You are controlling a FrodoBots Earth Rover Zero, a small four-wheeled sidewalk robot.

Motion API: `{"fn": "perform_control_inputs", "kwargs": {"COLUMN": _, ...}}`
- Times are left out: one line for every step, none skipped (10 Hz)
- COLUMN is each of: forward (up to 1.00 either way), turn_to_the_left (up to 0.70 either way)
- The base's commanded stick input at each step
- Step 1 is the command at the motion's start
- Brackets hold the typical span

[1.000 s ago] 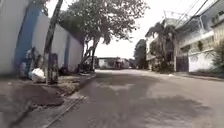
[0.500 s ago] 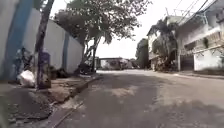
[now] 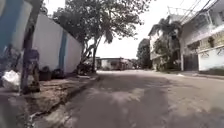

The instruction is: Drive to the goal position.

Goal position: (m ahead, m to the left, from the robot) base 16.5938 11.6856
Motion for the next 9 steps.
{"fn": "perform_control_inputs", "kwargs": {"forward": 0.85, "turn_to_the_left": -0.03}}
{"fn": "perform_control_inputs", "kwargs": {"forward": 0.85, "turn_to_the_left": -0.12}}
{"fn": "perform_control_inputs", "kwargs": {"forward": 0.85, "turn_to_the_left": -0.34}}
{"fn": "perform_control_inputs", "kwargs": {"forward": 0.85, "turn_to_the_left": -0.34}}
{"fn": "perform_control_inputs", "kwargs": {"forward": 0.85, "turn_to_the_left": -0.34}}
{"fn": "perform_control_inputs", "kwargs": {"forward": 0.85, "turn_to_the_left": -0.34}}
{"fn": "perform_control_inputs", "kwargs": {"forward": 0.85, "turn_to_the_left": -0.34}}
{"fn": "perform_control_inputs", "kwargs": {"forward": 0.85, "turn_to_the_left": -0.34}}
{"fn": "perform_control_inputs", "kwargs": {"forward": 0.85, "turn_to_the_left": -0.34}}
